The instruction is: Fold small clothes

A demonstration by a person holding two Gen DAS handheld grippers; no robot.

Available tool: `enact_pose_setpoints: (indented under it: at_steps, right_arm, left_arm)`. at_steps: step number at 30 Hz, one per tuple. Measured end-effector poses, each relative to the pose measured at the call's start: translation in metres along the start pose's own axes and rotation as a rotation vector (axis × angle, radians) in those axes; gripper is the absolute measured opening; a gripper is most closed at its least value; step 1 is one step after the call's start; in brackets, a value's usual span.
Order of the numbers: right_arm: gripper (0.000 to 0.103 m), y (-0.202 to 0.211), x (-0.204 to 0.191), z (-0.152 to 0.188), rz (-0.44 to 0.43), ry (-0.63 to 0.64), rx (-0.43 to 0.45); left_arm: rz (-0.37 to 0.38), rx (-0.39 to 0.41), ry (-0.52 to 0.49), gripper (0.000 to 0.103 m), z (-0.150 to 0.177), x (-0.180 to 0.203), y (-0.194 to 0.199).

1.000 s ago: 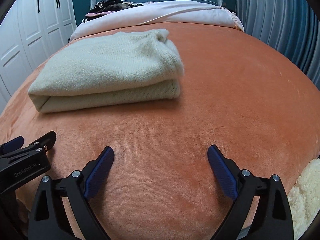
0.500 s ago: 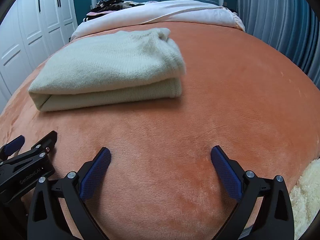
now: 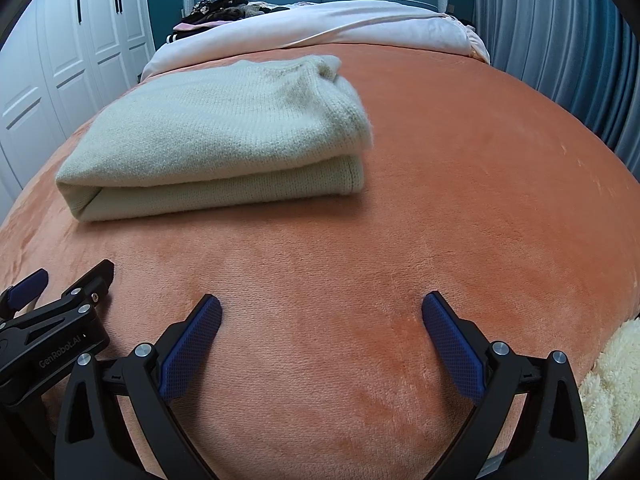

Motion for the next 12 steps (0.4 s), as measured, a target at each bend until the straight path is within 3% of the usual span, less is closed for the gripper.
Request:
enact_pose_setpoints:
  at_steps: [12]
  right_arm:
    - [0.098,-0.0001,-0.0005,0.0002,0.001,0.0,0.0]
  left_arm:
    - [0.002,0.001,0.009,0.098,-0.0001,0.0015,0.0011]
Point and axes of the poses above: each gripper's, at about its wrist camera, not at the fingertips, and y roughly against the way its jaws point, x to its right, z to its underside, the point moved 4 cm from there along -y, roughly the way its jaws point, and after that the axes turned 13 degrees about x, right-handed, at the moved point
